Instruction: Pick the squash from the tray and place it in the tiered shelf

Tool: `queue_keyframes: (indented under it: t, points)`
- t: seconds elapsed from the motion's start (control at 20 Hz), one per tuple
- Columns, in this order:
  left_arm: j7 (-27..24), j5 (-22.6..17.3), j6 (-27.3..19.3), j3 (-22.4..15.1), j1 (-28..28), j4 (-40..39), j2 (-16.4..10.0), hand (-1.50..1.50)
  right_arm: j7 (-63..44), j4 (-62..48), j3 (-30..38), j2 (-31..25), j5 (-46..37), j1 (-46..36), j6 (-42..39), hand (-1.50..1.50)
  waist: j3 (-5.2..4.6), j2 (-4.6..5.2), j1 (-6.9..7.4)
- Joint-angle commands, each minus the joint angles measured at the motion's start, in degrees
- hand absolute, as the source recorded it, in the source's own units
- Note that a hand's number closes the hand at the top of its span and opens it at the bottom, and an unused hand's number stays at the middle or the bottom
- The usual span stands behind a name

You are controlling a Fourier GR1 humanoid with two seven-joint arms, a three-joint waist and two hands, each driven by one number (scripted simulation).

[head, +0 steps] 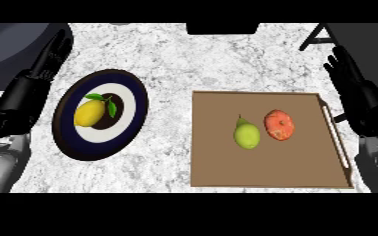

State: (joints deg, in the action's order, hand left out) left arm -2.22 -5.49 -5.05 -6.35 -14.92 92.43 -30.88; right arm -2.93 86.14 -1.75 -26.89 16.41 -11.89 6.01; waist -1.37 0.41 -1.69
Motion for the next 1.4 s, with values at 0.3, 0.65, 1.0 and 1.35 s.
queue_keyframes:
  t: [0.3, 0.65, 1.0, 1.35]
  points:
    - [5.95, -5.47, -1.99, 4.0, 10.8, -9.04, 3.55, 0.0, -5.19, -11.05, 3.87, -3.14, -22.02, 3.72, 26.59, 1.5, -0.37, 2.23, 0.81]
    - [5.16, -8.71, 0.99, 4.65, 15.37, -12.76, 5.08, 0.0, -9.65, -13.24, -6.04, 17.52, -41.28, -0.68, 56.02, -1.5, 0.94, 0.03, 4.53]
    - [6.44, -9.1, 1.21, 6.5, 15.74, -11.51, 3.18, 0.0, -28.37, -24.89, -5.04, 19.36, -62.75, -1.0, 54.72, -1.5, 0.64, -0.68, 2.44]
    - [7.03, -9.55, 0.88, 6.72, 16.23, -11.08, 3.8, 0.0, -48.07, -27.55, -5.11, 19.17, -73.72, -4.31, 34.58, -1.5, 0.56, -1.17, 1.95]
